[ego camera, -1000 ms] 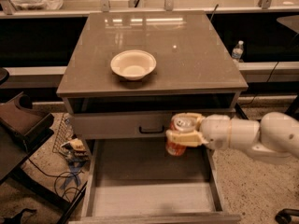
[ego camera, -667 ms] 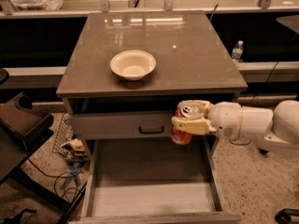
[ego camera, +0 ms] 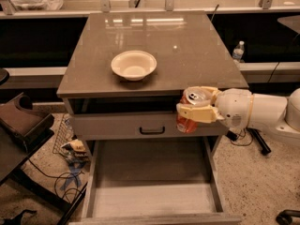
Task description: Pick coke can from middle drawer and place on counter
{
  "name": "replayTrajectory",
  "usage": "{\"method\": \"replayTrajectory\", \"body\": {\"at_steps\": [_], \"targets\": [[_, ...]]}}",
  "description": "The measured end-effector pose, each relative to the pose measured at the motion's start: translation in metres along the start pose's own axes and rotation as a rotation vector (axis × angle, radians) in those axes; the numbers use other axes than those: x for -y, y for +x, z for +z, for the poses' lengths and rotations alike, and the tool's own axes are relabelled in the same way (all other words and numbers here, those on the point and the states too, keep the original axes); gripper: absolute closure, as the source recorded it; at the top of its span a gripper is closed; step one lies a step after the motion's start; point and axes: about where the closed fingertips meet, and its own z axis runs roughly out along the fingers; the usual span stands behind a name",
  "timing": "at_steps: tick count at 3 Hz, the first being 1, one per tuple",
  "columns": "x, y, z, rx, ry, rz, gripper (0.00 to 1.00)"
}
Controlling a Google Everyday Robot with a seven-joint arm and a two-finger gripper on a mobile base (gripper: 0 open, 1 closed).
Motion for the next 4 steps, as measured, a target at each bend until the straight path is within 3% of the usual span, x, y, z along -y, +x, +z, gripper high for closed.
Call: {"method": "replayTrajectory", "body": {"at_steps": [1,2,3,4], "targets": [[0.014,-0.023,-0.001,-0.005,0.032,-0.009,1.0],[0.057,-0.078,-0.012,-0.008,0.136,-0.007,1.0],[0.103,-0.112,-0.013,-0.035,0.218,-0.006,1.0],[0.154,-0.131,0.0,-0.055,0.272,0.003,1.0]]}}
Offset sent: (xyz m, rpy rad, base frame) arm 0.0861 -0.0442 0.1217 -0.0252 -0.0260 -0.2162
